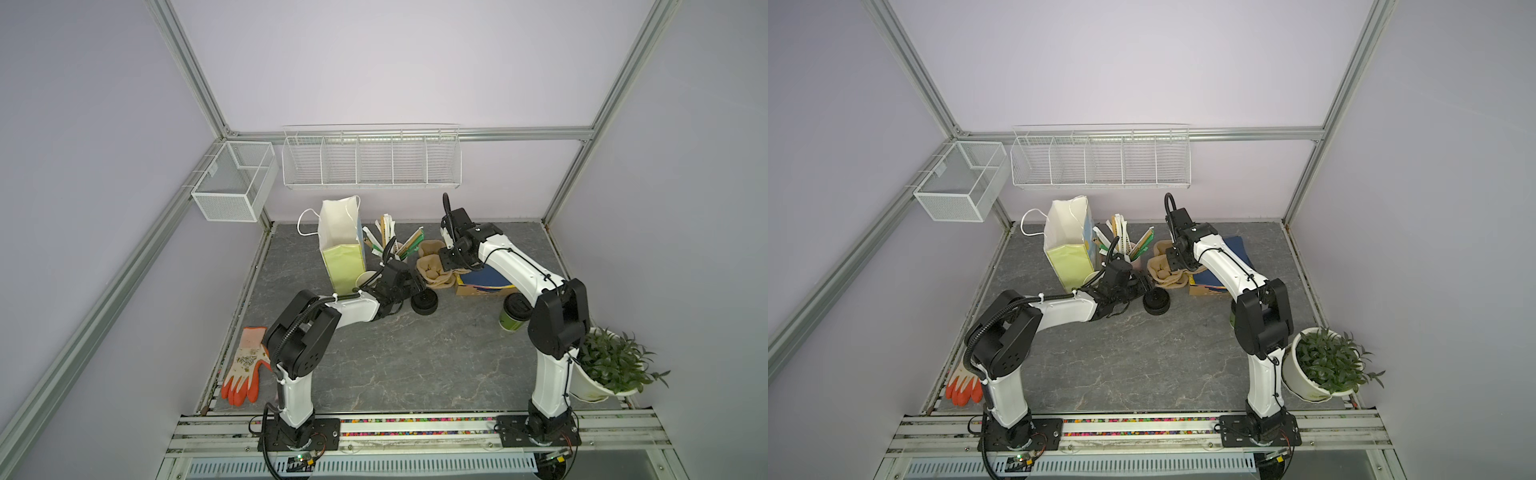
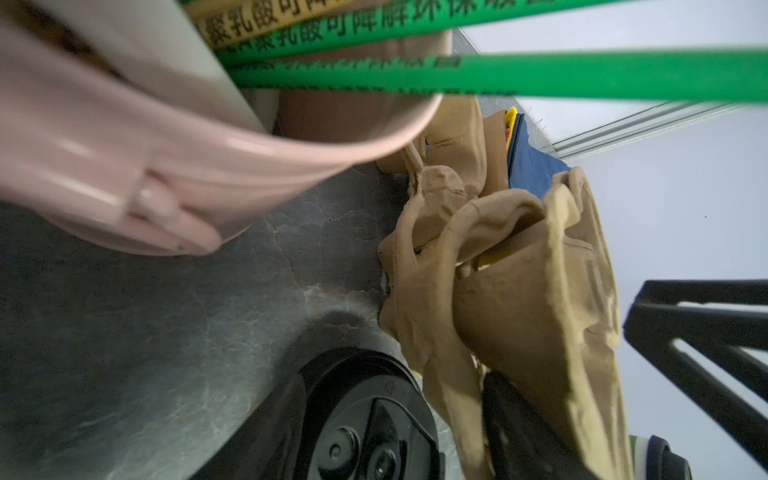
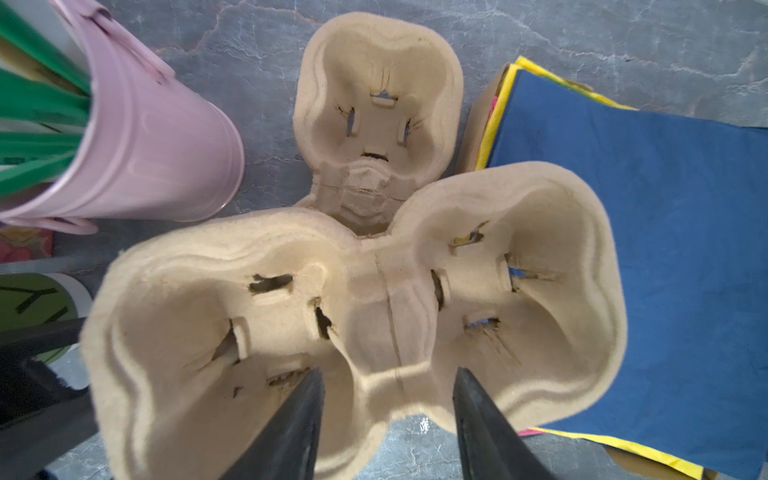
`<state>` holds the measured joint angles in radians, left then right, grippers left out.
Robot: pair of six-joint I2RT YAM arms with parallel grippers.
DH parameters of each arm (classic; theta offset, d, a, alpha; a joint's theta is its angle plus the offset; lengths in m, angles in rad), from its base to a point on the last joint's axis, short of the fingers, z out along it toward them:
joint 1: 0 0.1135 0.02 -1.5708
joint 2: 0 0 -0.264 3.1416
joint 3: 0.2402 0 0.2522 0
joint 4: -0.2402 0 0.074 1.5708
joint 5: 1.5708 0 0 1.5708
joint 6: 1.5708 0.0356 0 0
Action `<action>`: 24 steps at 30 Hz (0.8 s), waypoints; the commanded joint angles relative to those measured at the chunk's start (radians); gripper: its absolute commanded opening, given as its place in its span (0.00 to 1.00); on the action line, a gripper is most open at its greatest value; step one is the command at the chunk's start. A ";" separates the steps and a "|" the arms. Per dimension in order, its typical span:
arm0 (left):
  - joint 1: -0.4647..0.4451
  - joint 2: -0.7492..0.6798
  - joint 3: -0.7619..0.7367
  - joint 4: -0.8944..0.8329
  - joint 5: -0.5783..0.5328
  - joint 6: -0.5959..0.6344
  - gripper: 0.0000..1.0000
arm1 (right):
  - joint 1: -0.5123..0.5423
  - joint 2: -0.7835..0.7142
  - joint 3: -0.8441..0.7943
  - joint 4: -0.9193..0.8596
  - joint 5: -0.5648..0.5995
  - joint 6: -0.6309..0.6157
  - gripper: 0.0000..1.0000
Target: Pack the takeout coffee
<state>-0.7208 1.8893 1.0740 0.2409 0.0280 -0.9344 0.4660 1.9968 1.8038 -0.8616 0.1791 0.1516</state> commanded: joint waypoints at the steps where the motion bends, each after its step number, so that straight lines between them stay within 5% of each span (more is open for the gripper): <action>1: -0.005 -0.002 0.015 0.002 0.006 -0.002 0.69 | -0.004 0.025 0.038 -0.045 -0.006 -0.013 0.53; 9: -0.008 -0.007 0.010 0.023 0.013 -0.012 0.69 | -0.002 -0.173 -0.117 0.055 -0.082 0.107 0.55; 13: -0.012 -0.007 0.010 0.042 0.022 -0.023 0.69 | -0.010 -0.210 -0.193 0.060 -0.115 0.246 0.55; 24: -0.019 -0.013 -0.009 0.064 0.022 -0.033 0.69 | -0.037 -0.329 -0.485 0.425 -0.355 0.630 0.56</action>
<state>-0.7341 1.8893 1.0737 0.2775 0.0475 -0.9504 0.4290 1.7092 1.3510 -0.5697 -0.0895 0.6346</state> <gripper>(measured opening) 0.689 0.561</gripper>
